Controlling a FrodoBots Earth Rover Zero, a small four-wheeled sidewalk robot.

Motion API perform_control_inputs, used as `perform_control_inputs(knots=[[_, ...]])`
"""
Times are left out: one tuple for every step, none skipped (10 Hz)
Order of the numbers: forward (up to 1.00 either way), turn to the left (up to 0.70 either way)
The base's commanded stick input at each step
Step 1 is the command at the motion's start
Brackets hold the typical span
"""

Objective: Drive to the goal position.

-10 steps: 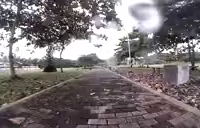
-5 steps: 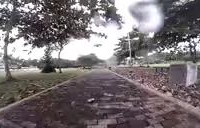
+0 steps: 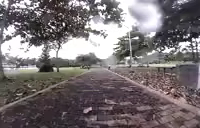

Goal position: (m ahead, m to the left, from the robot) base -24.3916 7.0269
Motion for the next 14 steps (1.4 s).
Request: perform_control_inputs(knots=[[0.0,0.0],[0.0,-0.62],[0.0,-0.7],[0.0,-0.7],[0.0,-0.7],[0.0,-0.7],[0.0,-0.7],[0.0,-0.7],[0.0,-0.7],[0.0,-0.7],[0.0,-0.7],[0.0,-0.7],[0.0,-0.7],[0.0,-0.7]])
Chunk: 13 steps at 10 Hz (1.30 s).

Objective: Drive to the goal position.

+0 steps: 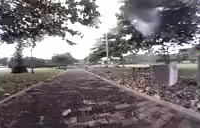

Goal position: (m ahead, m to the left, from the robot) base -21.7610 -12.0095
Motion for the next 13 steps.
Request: perform_control_inputs(knots=[[0.0,-0.7],[0.0,-0.7],[0.0,-0.7],[0.0,-0.7],[0.0,-0.7],[0.0,-0.7],[0.0,-0.7],[0.0,-0.7],[0.0,-0.7],[0.0,-0.7],[0.0,-0.7],[0.0,-0.7],[0.0,-0.7]])
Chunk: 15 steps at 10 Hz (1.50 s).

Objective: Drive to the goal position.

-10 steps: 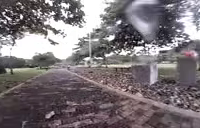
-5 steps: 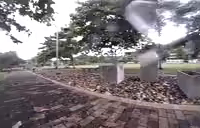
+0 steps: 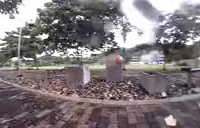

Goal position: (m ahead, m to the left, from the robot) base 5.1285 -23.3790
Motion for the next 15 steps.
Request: perform_control_inputs(knots=[[0.0,-0.7],[0.0,-0.7],[0.0,-0.7],[0.0,-0.7],[0.0,-0.7],[0.0,-0.7],[0.0,-0.7],[0.0,-0.7],[0.0,-0.7],[0.0,-0.7],[0.0,-0.7],[0.0,-0.7],[0.0,-0.7],[0.0,-0.7],[0.06,-0.64]])
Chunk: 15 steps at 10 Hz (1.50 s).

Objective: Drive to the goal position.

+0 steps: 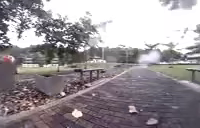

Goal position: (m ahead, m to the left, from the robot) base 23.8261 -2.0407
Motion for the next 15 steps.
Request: perform_control_inputs(knots=[[0.4,-0.3],[0.7,0.0],[0.7,0.0],[0.7,0.0],[0.7,0.0],[0.7,0.0],[0.7,0.0],[0.7,0.0],[0.7,0.0],[0.7,0.0],[0.7,0.0],[0.7,0.0],[0.7,0.0],[0.7,0.0],[0.7,0.0]])
